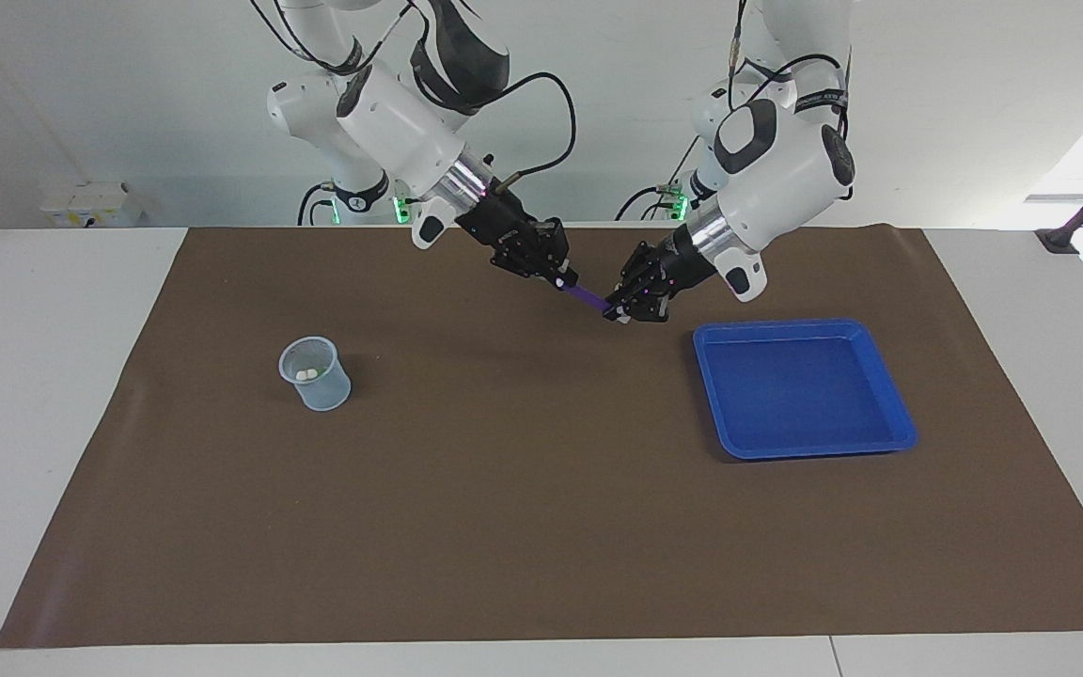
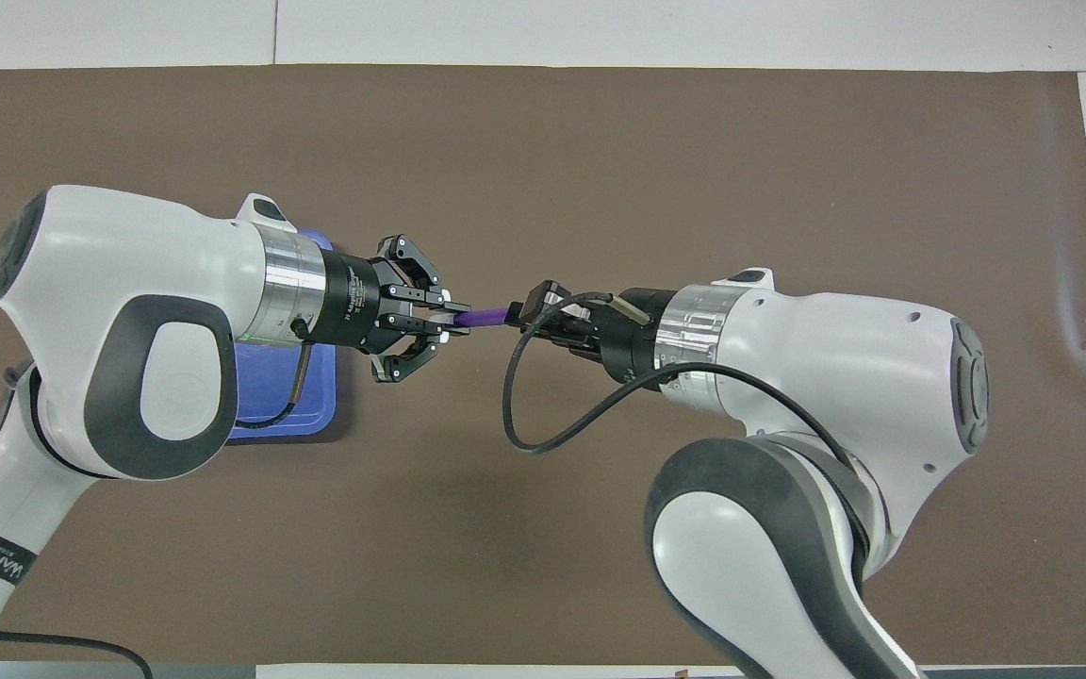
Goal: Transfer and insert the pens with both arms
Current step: 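Grasp the purple pen with the right gripper and open the left gripper, then insert the purple pen into the cup with the right gripper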
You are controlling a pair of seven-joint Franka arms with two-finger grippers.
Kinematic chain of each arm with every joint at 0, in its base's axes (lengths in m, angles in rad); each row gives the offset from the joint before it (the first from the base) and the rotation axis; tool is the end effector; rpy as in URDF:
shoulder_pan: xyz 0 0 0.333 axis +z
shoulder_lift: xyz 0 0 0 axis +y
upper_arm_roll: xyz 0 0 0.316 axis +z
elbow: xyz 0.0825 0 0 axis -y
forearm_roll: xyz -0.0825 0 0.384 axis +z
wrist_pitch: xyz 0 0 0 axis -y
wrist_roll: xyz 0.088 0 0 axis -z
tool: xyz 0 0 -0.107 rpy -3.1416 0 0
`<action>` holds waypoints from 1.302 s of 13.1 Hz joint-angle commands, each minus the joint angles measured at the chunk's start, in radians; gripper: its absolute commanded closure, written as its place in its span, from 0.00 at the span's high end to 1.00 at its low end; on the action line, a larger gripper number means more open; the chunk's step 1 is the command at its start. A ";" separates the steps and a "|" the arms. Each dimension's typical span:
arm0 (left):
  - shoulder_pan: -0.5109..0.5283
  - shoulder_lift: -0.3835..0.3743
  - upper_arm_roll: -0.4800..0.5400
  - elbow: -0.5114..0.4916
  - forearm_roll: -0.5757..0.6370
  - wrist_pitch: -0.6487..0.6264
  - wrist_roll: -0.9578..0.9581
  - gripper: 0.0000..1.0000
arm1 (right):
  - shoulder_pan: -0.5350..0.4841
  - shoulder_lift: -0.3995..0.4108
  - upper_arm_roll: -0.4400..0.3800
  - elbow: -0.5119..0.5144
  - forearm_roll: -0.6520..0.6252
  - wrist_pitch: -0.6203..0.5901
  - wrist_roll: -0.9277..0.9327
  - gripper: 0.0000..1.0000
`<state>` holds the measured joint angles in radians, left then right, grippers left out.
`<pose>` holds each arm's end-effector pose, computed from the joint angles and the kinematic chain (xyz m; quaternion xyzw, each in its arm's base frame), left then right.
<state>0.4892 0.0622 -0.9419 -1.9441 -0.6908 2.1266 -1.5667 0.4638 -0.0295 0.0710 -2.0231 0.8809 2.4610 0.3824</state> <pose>0.5180 -0.2743 0.4859 0.7057 0.6271 -0.2393 0.2269 0.5025 0.2972 0.5127 -0.8976 0.1923 -0.0390 0.3948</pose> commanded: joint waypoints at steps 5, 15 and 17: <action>0.011 -0.048 0.011 -0.018 -0.039 0.018 0.074 1.00 | -0.115 0.010 0.001 0.096 -0.115 -0.242 -0.010 0.00; 0.031 -0.042 0.012 -0.003 -0.035 0.026 0.076 1.00 | -0.445 -0.006 0.000 0.210 -0.848 -0.698 -0.779 0.00; 0.032 -0.044 0.014 0.004 -0.035 0.026 0.074 1.00 | -0.462 -0.033 -0.002 0.140 -0.887 -0.662 -0.842 0.00</action>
<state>0.5144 0.0500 -0.9319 -1.9355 -0.7063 2.1476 -1.5057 0.0227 -0.0292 0.0555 -1.8142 0.0389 1.7697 -0.3910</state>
